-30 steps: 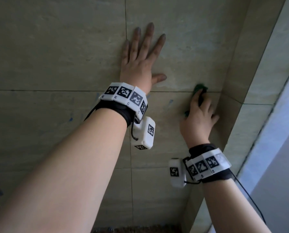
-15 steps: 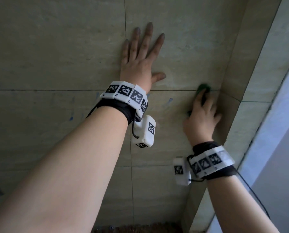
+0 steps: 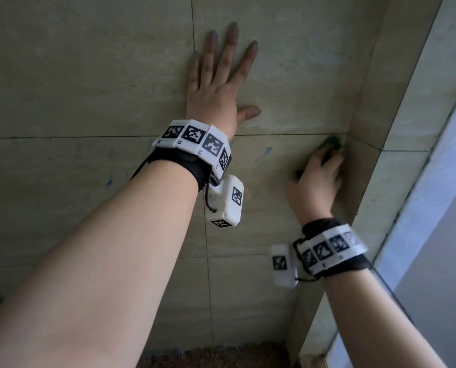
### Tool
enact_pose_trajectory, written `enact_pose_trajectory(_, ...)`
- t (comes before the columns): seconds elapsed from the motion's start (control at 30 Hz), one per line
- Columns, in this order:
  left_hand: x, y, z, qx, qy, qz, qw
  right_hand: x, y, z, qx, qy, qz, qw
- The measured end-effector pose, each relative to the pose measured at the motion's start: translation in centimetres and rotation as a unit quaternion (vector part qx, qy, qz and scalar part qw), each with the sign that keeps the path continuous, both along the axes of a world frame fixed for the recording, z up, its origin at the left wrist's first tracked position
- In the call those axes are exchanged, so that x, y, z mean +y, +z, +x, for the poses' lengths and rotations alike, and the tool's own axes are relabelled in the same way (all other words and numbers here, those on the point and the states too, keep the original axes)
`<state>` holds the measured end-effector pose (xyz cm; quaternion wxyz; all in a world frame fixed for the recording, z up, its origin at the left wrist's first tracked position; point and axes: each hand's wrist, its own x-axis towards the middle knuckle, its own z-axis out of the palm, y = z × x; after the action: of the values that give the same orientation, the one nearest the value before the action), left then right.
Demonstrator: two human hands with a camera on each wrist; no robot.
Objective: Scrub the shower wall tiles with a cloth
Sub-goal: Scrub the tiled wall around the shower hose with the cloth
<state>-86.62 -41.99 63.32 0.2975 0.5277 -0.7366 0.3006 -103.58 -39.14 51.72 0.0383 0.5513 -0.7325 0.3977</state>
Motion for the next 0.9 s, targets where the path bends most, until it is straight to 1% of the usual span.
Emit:
enact_pose_trajectory(0.07, -0.1, 0.0, 0.0, -0.001, 0.004, -0.001, 1.000, -0.7, 0.8, -1.0, 0.008, -0.018, -0.049, 0.999)
enact_pose_trajectory(0.1, -0.1, 0.0, 0.0, -0.002, 0.005, -0.002, 1.000, -0.8, 0.4, -1.0, 0.006, -0.025, -0.051, 0.998)
enact_pose_trajectory(0.13, 0.0, 0.0, 0.0, -0.003, 0.007, -0.003, 1.000, -0.9, -0.7, -0.8, 0.006, -0.034, -0.036, 0.999)
enact_pose_trajectory(0.23, 0.1, 0.0, -0.1, -0.005, 0.010, -0.005, 1.000, -0.2, -5.8, 0.1, 0.014, -0.053, 0.043, 0.998)
enact_pose_trajectory(0.27, 0.0, 0.0, -0.1, -0.006, 0.010, -0.005, 1.000, 0.0, -7.3, 0.2, 0.012, -0.056, 0.058, 0.997)
enact_pose_trajectory(0.33, 0.0, 0.0, 0.0, -0.008, 0.011, -0.003, 1.000, 0.1, -8.9, 0.2, -0.003, -0.061, 0.069, 0.996)
enact_pose_trajectory(0.4, -0.1, 0.1, 0.0, -0.010, 0.013, -0.004, 1.000, -0.2, -8.8, 0.0, -0.029, -0.061, 0.070, 0.995)
enact_pose_trajectory(0.5, -0.1, -0.1, -0.1, -0.013, 0.015, -0.009, 1.000, -0.3, -6.7, 0.9, -0.074, -0.045, 0.041, 0.995)
enact_pose_trajectory(0.57, -0.2, -0.1, 0.0, -0.012, 0.013, -0.010, 1.000, -0.6, -5.5, 2.6, -0.039, -0.003, 0.012, 0.999)
enact_pose_trajectory(0.63, -0.2, -0.1, 0.0, -0.013, 0.013, -0.010, 1.000, -0.8, -5.6, 4.6, 0.053, 0.063, -0.056, 0.995)
enact_pose_trajectory(0.7, -0.1, 0.0, -0.1, -0.015, 0.014, -0.007, 1.000, -0.8, -7.2, 5.8, 0.164, 0.147, -0.097, 0.971)
enact_pose_trajectory(0.73, 0.0, 0.0, -0.1, -0.015, 0.014, -0.006, 1.000, -0.6, -7.8, 5.7, 0.221, 0.172, -0.101, 0.955)
enact_pose_trajectory(0.77, 0.0, 0.0, -0.1, -0.014, 0.014, -0.005, 1.000, -0.4, -8.1, 5.3, 0.263, 0.178, -0.099, 0.943)
enact_pose_trajectory(0.8, 0.0, 0.0, 0.0, -0.012, 0.013, -0.004, 1.000, -0.3, -7.8, 4.6, 0.277, 0.167, -0.098, 0.941)
enact_pose_trajectory(0.83, 0.0, 0.0, 0.0, -0.010, 0.012, -0.002, 1.000, -0.4, -7.1, 3.8, 0.265, 0.143, -0.104, 0.948)
enact_pose_trajectory(0.9, 0.1, 0.1, 0.0, -0.009, 0.010, 0.004, 1.000, -0.9, -5.2, 2.2, 0.175, 0.073, -0.105, 0.976)
